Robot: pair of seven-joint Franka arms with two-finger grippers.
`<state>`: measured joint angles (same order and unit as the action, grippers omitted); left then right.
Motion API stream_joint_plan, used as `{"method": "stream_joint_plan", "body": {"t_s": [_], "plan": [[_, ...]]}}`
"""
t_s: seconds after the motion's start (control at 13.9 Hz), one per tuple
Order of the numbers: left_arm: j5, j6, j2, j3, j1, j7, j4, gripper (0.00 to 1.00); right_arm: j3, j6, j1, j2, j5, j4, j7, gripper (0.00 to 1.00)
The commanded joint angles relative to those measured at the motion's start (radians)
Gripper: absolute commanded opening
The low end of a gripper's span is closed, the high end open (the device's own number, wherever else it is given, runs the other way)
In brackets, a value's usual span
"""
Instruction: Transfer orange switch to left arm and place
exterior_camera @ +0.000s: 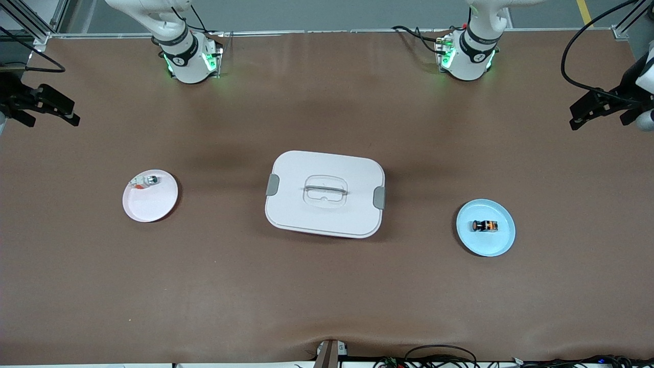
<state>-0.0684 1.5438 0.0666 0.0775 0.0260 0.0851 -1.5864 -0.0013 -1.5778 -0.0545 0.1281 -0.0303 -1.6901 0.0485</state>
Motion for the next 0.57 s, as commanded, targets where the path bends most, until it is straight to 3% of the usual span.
{"method": "stream_joint_plan", "body": {"t_s": [0.0, 0.5], "plan": [[0.027, -0.010, 0.024, -0.004, 0.002, -0.060, -0.021, 1.00, -0.002, -0.016, 0.004, 0.028, -0.011, -0.028, -0.010, 1.00], [0.058, -0.037, 0.029, 0.004, -0.005, -0.065, -0.015, 1.00, -0.003, -0.027, 0.002, 0.027, -0.011, -0.028, -0.010, 1.00]]}}
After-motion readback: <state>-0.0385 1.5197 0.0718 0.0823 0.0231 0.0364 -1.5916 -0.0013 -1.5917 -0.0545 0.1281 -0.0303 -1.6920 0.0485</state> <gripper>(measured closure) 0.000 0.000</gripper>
